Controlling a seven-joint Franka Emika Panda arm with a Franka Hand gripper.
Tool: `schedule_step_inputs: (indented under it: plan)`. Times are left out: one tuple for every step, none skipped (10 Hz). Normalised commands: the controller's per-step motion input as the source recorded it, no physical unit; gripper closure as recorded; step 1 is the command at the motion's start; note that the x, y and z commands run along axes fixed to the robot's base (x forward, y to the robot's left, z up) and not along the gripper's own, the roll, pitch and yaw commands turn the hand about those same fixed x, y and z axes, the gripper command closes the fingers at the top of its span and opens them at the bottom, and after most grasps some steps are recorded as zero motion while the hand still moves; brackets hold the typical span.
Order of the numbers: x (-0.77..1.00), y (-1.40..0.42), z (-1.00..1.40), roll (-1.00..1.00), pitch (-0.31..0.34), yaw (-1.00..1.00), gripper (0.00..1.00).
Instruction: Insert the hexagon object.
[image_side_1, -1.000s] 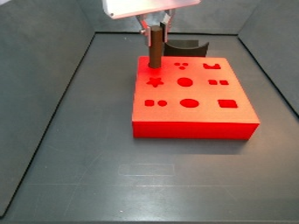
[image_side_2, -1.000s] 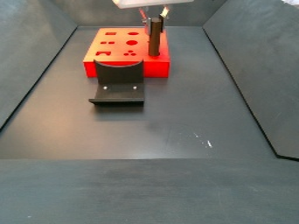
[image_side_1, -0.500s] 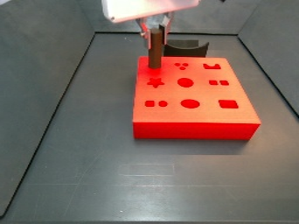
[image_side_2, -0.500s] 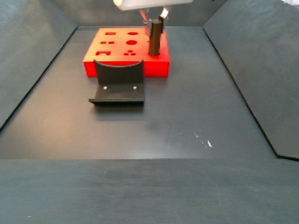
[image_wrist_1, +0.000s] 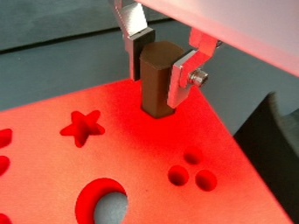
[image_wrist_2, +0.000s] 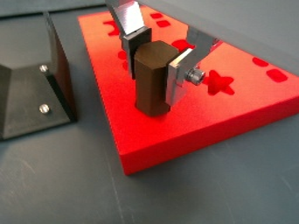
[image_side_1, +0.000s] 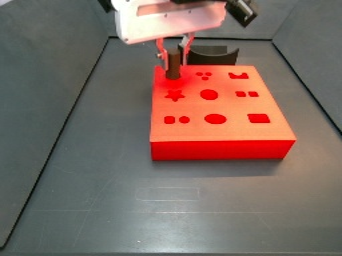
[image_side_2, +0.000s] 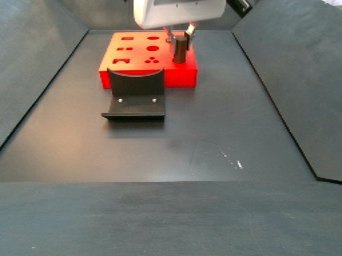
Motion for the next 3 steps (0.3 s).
schedule_step_inputs:
  plan:
    - [-0.14, 0.00, -0.77, 0.11, 0.000, 0.00, 1.00]
    - [-0.10, 0.00, -0.67, 0.07, 0.000, 0.00, 1.00]
    - [0.00, 0.00, 0.00, 0.00, 0.000, 0.00, 1.00]
